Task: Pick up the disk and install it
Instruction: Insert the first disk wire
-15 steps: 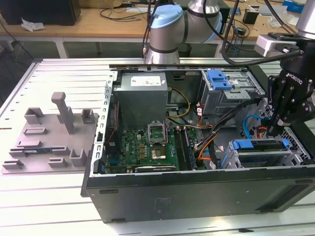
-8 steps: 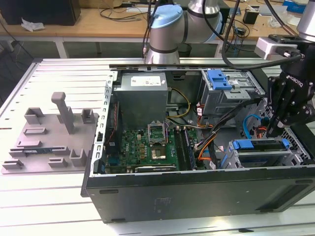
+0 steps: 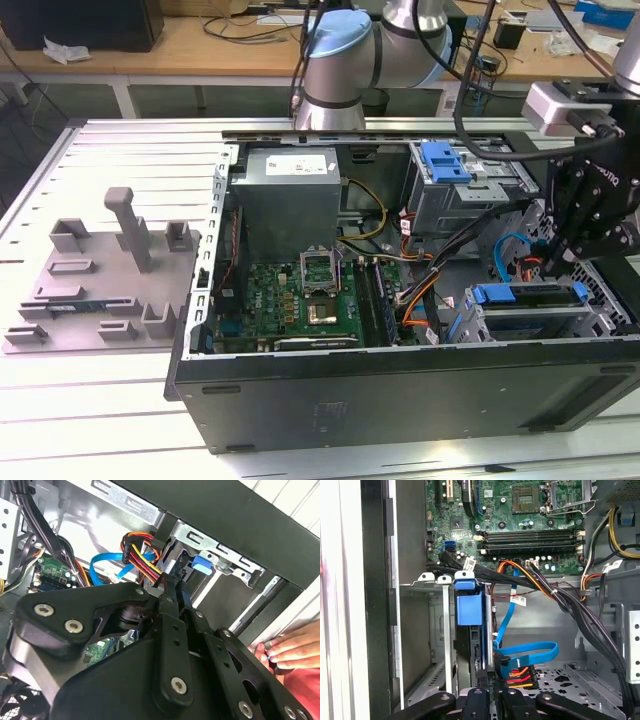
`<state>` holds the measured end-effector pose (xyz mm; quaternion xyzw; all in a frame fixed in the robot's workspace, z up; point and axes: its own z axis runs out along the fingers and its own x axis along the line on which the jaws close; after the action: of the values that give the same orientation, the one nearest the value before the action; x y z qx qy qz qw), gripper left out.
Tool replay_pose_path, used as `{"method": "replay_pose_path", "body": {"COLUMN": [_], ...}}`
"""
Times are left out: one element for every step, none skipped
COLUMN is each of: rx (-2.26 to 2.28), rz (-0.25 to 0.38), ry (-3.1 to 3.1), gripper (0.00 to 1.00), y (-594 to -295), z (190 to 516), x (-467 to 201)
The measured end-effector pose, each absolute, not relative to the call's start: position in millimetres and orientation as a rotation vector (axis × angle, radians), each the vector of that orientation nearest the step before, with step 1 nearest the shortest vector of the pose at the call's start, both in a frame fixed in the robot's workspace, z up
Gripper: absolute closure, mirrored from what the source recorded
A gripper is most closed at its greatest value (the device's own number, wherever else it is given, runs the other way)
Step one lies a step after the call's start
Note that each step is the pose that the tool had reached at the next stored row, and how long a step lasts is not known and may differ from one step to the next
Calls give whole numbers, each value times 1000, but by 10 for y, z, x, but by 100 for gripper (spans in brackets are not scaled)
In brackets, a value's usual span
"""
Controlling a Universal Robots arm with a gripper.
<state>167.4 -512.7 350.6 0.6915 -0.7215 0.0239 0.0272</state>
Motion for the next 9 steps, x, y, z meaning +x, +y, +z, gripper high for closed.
{"method": "replay_pose_path", "body": {"rx": [2137, 2136, 2136, 2136, 2136, 2136, 2137, 2137, 2137], "rz": [73, 73, 73, 73, 73, 73, 73, 73, 73], "ry": [-2228, -2228, -2228, -2228, -2228, -2228, -2228, -2228, -2229], "gripper": [84, 84, 84, 84, 84, 84, 84, 84, 84], "y": [-5129, -5129, -5129, -5129, -5129, -5129, -5129, -5129, -5132], "z": [3506, 3506, 3506, 3506, 3506, 3506, 3507, 3506, 3507], "x": [1673, 1672, 1672, 1672, 1672, 1672, 1672, 1672, 1672]}}
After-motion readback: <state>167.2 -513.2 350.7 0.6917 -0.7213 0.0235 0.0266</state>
